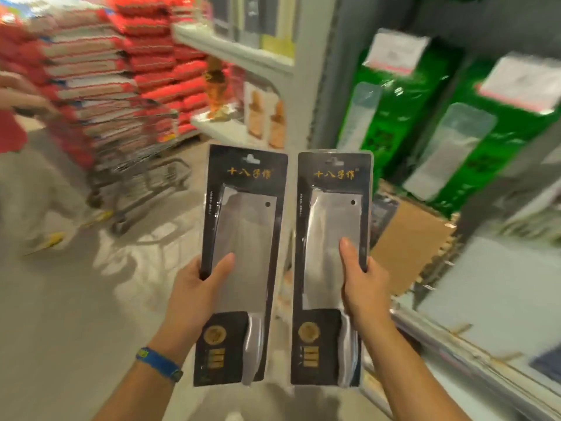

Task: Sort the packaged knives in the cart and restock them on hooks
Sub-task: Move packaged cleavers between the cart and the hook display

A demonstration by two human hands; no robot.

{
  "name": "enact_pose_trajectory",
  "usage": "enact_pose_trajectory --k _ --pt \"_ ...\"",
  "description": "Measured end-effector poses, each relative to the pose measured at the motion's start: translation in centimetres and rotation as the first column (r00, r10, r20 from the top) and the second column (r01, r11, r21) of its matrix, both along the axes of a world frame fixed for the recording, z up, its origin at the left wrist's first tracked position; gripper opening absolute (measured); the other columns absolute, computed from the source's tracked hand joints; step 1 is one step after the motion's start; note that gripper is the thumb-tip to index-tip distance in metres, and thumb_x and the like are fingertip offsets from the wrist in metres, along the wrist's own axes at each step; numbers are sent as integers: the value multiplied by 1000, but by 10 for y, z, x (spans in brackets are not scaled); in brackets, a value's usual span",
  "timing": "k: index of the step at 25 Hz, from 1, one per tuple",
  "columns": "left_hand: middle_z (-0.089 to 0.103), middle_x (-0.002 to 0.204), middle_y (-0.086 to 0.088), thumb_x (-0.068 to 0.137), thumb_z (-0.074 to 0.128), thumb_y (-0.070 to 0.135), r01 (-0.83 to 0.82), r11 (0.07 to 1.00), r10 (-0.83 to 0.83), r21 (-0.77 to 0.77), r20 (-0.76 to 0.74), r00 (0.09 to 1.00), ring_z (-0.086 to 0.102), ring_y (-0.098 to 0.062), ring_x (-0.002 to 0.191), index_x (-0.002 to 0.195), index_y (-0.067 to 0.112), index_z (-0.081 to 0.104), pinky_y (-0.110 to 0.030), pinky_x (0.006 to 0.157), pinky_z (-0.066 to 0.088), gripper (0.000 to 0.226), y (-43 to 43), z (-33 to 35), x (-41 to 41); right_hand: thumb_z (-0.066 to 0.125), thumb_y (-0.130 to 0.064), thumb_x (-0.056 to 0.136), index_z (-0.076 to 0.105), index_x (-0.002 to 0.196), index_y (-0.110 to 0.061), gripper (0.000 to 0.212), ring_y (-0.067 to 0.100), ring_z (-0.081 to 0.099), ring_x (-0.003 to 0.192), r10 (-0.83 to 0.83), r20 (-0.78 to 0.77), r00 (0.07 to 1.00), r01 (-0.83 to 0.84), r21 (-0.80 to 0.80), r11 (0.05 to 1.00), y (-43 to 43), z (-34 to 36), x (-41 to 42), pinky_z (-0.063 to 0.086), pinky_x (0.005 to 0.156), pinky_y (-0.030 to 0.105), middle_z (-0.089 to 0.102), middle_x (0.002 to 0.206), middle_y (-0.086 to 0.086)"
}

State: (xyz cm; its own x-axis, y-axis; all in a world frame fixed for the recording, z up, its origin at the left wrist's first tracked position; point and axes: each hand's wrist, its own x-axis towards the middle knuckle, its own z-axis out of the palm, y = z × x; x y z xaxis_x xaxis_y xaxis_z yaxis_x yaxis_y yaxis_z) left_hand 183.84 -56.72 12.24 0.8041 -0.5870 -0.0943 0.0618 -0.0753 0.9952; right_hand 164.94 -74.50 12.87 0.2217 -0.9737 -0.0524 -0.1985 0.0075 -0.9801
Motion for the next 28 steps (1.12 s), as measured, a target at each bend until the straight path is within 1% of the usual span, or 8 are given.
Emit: enact_pose_trajectory --k 5,10,13,15,18,21,25,28 --pt "76 89 3 67 66 74 261 955 -248 -139 104 963 74 -18 79 93 46 68 -38 64 61 39 -139 67 24 54 -90 67 72 71 -25 67 -4 63 57 -369 7 929 360 -246 900 -64 84 -20 46 47 19 69 64 -18" --pt "72 80 -6 63 62 82 469 848 -390 -248 306 868 70 -23 72 85 36 68 -50 68 56 51 -252 166 -8 52 -88 70 62 68 -21 68 1 50 44 -608 93 789 577 -453 680 -106 182 -74 41 47 26 58 50 -7" --pt "71 72 4 63 58 86 549 762 -397 -343 422 815 66 -10 61 86 39 68 -38 59 54 53 -296 237 -40 52 -85 72 51 56 -8 78 -1 51 44 -664 180 726 625 -574 529 -126 246 -112 38 44 11 57 48 -12" --pt "71 73 6 69 60 80 583 710 -380 -394 483 789 66 -10 63 85 38 68 -39 59 54 46 -316 275 -65 52 -85 73 43 55 -10 77 5 43 41 -681 213 701 638 -613 465 -139 280 -137 35 44 17 45 45 -9" --pt "72 78 4 70 61 72 604 674 -356 -424 530 770 67 -14 70 86 29 70 -44 63 55 47 -341 314 -104 56 -81 77 46 66 3 86 13 40 52 -630 258 732 632 -600 489 -162 313 -175 37 53 34 45 60 3" --pt "74 81 5 67 62 70 585 680 -340 -442 518 785 70 -14 73 86 22 71 -48 76 58 52 -361 336 -133 59 -79 78 36 54 -23 65 7 29 46 -585 275 763 599 -643 478 -179 336 -209 30 50 29 31 53 -10" --pt "74 82 8 69 63 71 553 695 -273 -460 542 795 70 -9 74 87 23 70 -48 78 58 52 -382 355 -160 57 -84 75 23 61 -23 71 12 25 44 -629 249 737 562 -743 364 -200 376 -254 21 52 37 21 48 -7" --pt "73 87 8 67 59 82 523 714 -200 -465 581 789 69 -7 79 95 23 69 -45 80 58 66 -396 372 -170 60 -76 80 22 57 -23 69 10 31 40 -610 296 735 528 -814 241 -206 418 -277 24 46 32 30 42 -8"
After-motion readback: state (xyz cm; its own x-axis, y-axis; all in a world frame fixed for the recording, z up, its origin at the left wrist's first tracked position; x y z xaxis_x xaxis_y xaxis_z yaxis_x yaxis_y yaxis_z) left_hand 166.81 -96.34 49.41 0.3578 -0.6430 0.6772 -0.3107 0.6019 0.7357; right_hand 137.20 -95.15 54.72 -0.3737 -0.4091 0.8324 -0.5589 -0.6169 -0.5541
